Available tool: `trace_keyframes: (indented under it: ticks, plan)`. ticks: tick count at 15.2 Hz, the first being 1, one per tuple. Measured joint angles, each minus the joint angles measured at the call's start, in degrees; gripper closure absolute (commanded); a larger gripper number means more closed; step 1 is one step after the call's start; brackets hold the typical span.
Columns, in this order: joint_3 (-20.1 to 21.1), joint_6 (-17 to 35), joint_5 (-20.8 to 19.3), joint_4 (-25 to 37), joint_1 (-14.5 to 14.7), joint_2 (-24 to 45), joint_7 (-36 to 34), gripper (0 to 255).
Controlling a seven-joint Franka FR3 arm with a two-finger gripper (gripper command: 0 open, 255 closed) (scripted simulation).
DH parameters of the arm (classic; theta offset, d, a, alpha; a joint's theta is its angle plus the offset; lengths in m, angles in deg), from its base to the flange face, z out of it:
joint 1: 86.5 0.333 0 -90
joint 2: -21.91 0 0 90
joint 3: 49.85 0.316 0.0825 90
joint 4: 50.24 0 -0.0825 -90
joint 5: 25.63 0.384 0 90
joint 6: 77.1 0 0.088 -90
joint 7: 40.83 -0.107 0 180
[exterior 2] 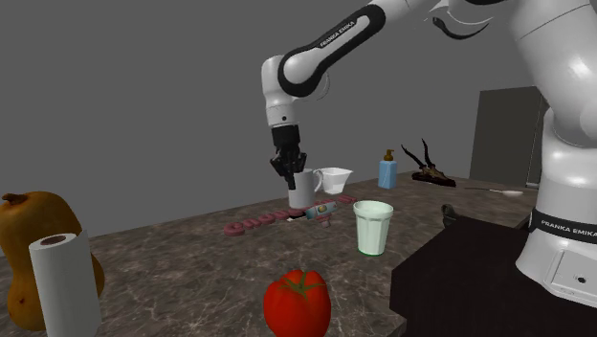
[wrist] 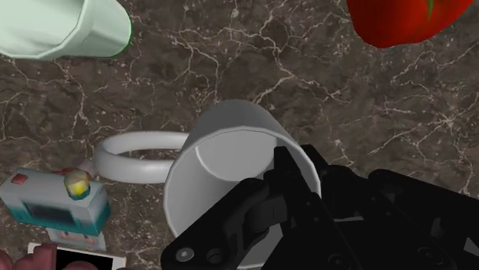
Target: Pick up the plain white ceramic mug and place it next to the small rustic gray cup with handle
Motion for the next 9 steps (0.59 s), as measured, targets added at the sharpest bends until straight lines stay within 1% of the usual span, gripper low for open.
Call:
trace_keyframes:
  ticks: [4, 9]
  plan:
    - [-0.68, 2.74, 0.96, -8.06, -3.23, -5.45, 3.82, 255]
    - [-2.47, 5.07, 1.81, -15.71, -7.63, -10.96, 10.05, 255]
